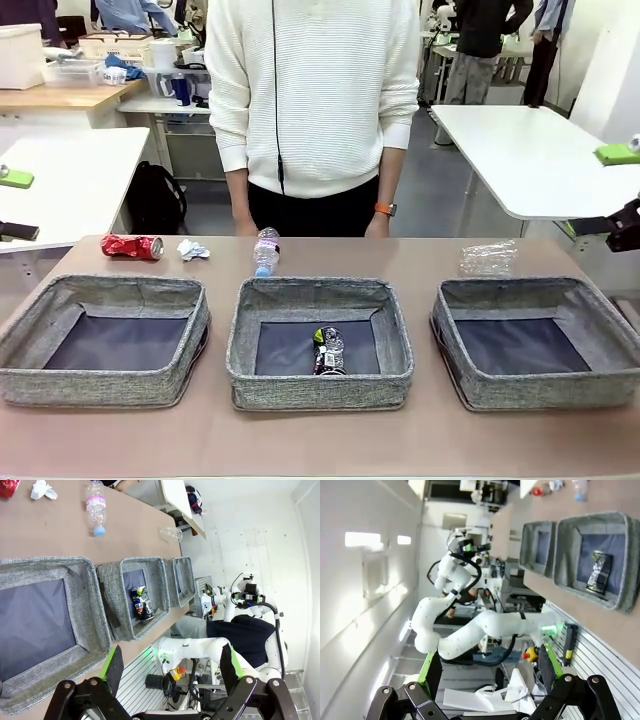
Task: Sort the waste into the appropriate baskets.
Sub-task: Place the picked waste into the Fabric basket indicated by the person, then pick up the waste item pointed out by the person.
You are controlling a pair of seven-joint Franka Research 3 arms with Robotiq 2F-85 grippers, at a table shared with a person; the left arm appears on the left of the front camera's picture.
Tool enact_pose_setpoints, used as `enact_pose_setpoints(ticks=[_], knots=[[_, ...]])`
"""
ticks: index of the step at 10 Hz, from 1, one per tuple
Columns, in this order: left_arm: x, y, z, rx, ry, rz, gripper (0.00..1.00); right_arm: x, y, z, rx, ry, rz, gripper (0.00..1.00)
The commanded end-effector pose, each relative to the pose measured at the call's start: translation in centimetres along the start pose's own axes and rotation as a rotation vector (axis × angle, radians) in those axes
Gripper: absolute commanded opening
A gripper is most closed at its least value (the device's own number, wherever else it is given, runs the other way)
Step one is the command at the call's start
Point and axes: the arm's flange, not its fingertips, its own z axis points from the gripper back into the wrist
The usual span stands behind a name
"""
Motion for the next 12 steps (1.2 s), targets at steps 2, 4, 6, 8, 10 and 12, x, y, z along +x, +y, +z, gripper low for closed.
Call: enact_pose_setpoints(ticks=[2,4,6,8,10,12], knots=[[-0.02,-0.05,-0.13,-0.019,-0.008,-0.022,1.0,-0.11,0.24,0.41,-0.002,0.005,-0.015,1.0],[-0.02,-0.05,-0.13,-0.019,-0.008,-0.022,1.0,-0.11,0.24,0.41,-0.002,0.005,-0.015,1.0],[-0.02,-0.05,-0.13,-0.019,-0.008,-0.022,1.0,-0.11,0.24,0.41,-0.002,0.005,-0.015,1.0],[-0.02,-0.05,-0.13,-0.019,-0.008,-0.022,1.0,-0.11,0.24,0.41,-0.002,0.005,-0.015,1.0],[-0.02,-0.05,-0.13,-0.019,-0.008,-0.022,1.0,-0.11,0.24,0.41,-0.002,0.005,-0.015,1.0],[-0.02,-0.05,-0.13,-0.019,-0.008,-0.022,1.0,-0.11,0.24,0.41,-0.002,0.005,-0.015,1.0]])
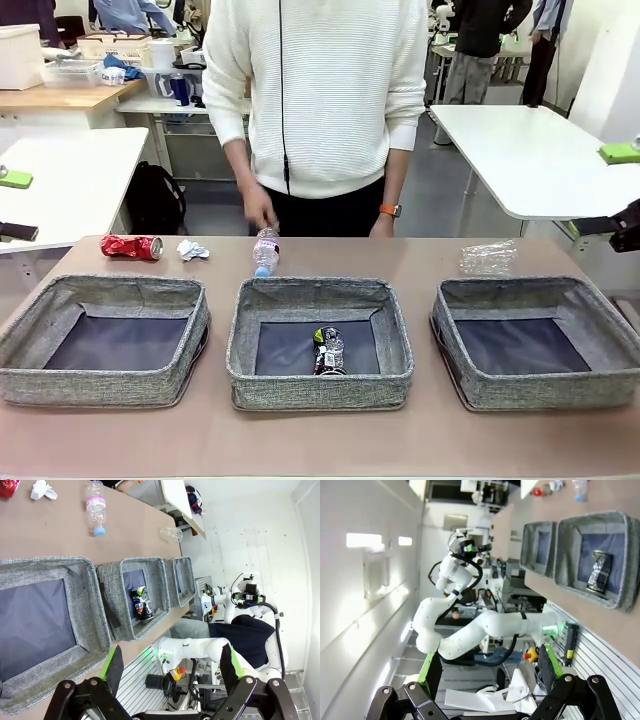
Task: Sort the waste into the appropriate baskets.
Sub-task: Pick up the waste item pointed out by the person.
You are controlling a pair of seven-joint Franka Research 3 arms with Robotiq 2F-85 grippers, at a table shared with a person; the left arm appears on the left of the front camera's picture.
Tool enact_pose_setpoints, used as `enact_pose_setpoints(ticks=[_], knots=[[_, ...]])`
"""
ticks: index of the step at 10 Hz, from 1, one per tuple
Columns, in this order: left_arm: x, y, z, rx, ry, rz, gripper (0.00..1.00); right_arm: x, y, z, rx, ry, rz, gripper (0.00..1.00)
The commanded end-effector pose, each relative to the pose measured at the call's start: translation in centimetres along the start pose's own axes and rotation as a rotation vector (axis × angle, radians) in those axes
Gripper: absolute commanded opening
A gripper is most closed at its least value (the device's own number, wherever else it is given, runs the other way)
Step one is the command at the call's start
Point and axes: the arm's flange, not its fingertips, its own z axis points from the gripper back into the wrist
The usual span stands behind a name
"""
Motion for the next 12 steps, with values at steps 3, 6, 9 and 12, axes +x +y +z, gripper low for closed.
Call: enact_pose_setpoints(ticks=[3,6,9,12], knots=[[-0.02,-0.05,-0.13,-0.019,-0.008,-0.021,1.0,0.03,0.31,0.06,-0.007,0.009,-0.01,1.0],[-0.02,-0.05,-0.13,-0.019,-0.008,-0.021,1.0,0.03,0.31,0.06,-0.007,0.009,-0.01,1.0],[-0.02,-0.05,-0.13,-0.019,-0.008,-0.021,1.0,0.03,0.31,0.06,-0.007,0.009,-0.01,1.0],[-0.02,-0.05,-0.13,-0.019,-0.008,-0.021,1.0,0.03,0.31,0.06,-0.007,0.009,-0.01,1.0]])
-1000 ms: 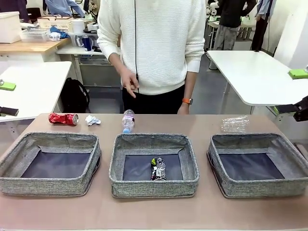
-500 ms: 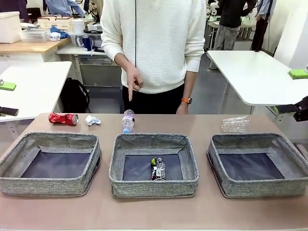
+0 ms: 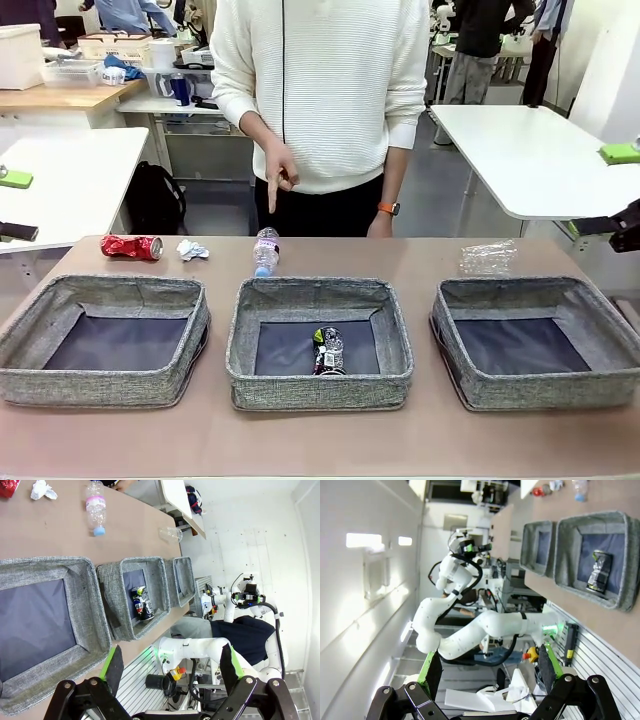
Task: Sort the waste into the appropriate baskets.
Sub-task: Pick up the waste item pointed out by the person.
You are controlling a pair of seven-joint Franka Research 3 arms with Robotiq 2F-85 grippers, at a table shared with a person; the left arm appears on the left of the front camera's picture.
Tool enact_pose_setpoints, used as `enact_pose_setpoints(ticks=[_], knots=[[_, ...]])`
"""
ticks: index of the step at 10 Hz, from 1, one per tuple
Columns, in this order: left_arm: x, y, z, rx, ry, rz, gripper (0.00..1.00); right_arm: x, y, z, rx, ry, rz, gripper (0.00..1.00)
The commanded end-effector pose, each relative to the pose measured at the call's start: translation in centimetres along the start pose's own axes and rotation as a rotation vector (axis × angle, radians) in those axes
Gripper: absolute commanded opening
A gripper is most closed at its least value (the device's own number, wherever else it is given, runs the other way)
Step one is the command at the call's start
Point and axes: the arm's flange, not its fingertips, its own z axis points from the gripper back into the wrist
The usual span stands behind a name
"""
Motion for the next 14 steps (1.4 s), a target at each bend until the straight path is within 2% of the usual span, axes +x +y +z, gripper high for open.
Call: enact_pose_setpoints(ticks=[1,2,3,5,7,8,9,10,11,14], knots=[[0.0,0.0,0.0,0.0,0.0,0.0,1.0,0.0,0.3,0.1,-0.007,0.008,-0.009,1.0],[0.1,-3.1,0.2,0.163,-0.128,-0.07,1.0,0.0,0.3,0.1,-0.007,0.008,-0.009,1.0],[0.9,-6.3,-2.8,0.194,-0.016,-0.158,1.0,0.0,0.3,0.1,-0.007,0.008,-0.009,1.0],[2.5,-9.7,-12.0,0.37,0.152,-0.287,1.0,0.0,0.3,0.1,-0.007,0.008,-0.009,1.0],[2.8,-10.1,-23.4,0.565,0.293,-0.324,1.0,0.0,0.3,0.1,-0.007,0.008,-0.009,1.0],[2.2,-9.2,-27.5,0.65,0.29,-0.333,1.0,0.0,0.3,0.1,-0.007,0.008,-0.009,1.0],[1.5,-8.6,-30.0,0.681,0.216,-0.345,1.0,0.0,0.3,0.1,-0.007,0.008,-0.009,1.0],[1.8,-8.8,-29.3,0.648,0.118,-0.296,1.0,0.0,0.3,0.1,-0.007,0.008,-0.009,1.0],[-0.9,-10.0,-29.7,0.602,0.269,-0.387,1.0,0.0,0.3,0.1,-0.007,0.008,-0.009,1.0],[-0.9,-10.0,-29.7,0.602,0.269,-0.387,1.0,0.0,0.3,0.1,-0.007,0.008,-0.009,1.0]])
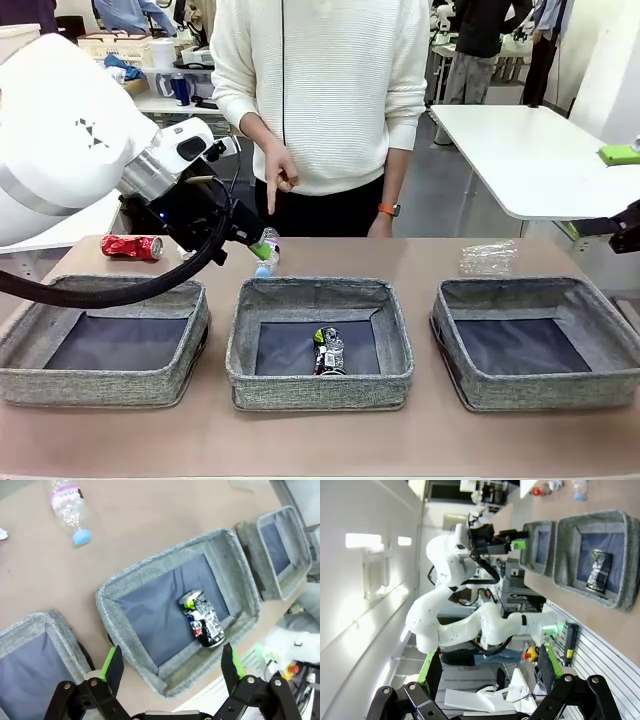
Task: Sort the waste into the appropriate baskets.
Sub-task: Pick up the waste item pointed out by the person.
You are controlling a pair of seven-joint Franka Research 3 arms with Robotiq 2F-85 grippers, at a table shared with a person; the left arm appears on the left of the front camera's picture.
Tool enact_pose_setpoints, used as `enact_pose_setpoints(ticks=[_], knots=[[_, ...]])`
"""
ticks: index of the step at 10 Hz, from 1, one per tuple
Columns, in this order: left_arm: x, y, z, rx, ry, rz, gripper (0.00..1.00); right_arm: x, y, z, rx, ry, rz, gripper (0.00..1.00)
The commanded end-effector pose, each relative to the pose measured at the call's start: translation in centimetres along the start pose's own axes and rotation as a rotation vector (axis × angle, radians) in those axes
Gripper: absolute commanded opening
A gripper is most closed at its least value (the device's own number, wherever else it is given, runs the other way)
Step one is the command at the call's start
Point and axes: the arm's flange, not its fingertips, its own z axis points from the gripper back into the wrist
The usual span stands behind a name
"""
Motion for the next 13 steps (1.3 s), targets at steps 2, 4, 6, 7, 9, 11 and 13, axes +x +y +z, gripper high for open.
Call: enact_pose_setpoints(ticks=[2,4,6,7,9,11,13], knots=[[0.6,-0.2,-0.8,0.087,-0.071,0.184,1.0,0.0,0.4,0.1,-0.005,0.007,-0.007,1.0],[5.4,-1.2,-1.9,0.186,0.028,0.233,1.0,0.0,0.4,0.1,-0.005,0.007,-0.007,1.0],[10.0,-0.3,-3.3,0.243,0.162,0.246,1.0,0.0,0.4,0.1,-0.005,0.007,-0.007,1.0],[11.6,0.3,-4.3,0.299,0.184,0.269,1.0,0.0,0.4,0.1,-0.005,0.007,-0.007,1.0],[14.3,1.4,-6.8,0.325,0.271,0.249,1.0,0.0,0.4,0.1,-0.005,0.007,-0.007,1.0],[16.2,3.2,-9.7,0.341,0.308,0.259,1.0,0.0,0.4,0.1,-0.005,0.007,-0.007,1.0],[16.5,5.6,-12.6,0.356,0.319,0.317,1.0,0.0,0.4,0.1,-0.005,0.007,-0.007,1.0]])
